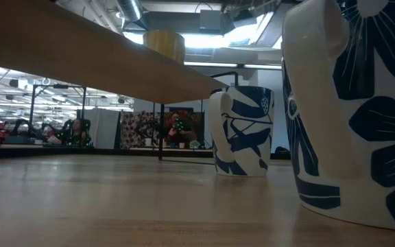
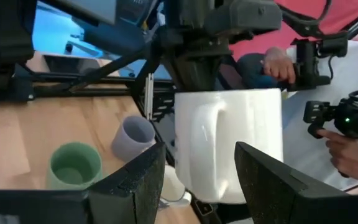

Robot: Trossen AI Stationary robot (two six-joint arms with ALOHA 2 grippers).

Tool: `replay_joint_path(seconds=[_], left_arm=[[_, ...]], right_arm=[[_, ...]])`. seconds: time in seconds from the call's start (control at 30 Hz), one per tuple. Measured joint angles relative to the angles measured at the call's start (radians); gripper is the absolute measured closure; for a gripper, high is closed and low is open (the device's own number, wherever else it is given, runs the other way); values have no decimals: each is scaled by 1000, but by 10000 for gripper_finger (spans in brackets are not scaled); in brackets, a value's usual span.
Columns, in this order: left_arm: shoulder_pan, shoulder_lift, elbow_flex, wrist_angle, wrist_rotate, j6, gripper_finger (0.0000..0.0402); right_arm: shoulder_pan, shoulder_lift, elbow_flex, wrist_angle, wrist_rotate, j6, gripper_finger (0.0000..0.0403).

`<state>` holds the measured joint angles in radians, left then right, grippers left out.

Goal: Place coffee mugs
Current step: Put the white mug on the shelf

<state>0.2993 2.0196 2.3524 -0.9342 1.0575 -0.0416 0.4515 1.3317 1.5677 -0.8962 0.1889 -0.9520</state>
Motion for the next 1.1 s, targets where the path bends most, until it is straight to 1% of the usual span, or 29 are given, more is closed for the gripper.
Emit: replay_joint_path(seconds=[0.2, 0.3, 0.4, 0.53, 0.87, 1.0, 1.1], left_arm=[[-12, 19, 1, 1, 62, -31, 214], [-13, 18, 1, 0, 75, -56, 214], [-13, 18, 1, -30, 75, -53, 214], [-21, 18, 1, -89, 70, -1, 214], [-45, 18, 1, -98, 44, 45, 222], [-45, 18, 1, -98, 18, 52, 240], [-45, 18, 1, -98, 17, 62, 273]], right_arm=[[0, 29, 0, 4, -7, 0, 403], [0, 38, 0, 7, -6, 0, 403], [0, 40, 0, 17, -2, 0, 403], [0, 42, 0, 34, 10, 0, 403], [0, 42, 0, 35, 20, 0, 403], [0, 42, 0, 35, 13, -1, 403], [0, 42, 0, 35, 7, -1, 403]])
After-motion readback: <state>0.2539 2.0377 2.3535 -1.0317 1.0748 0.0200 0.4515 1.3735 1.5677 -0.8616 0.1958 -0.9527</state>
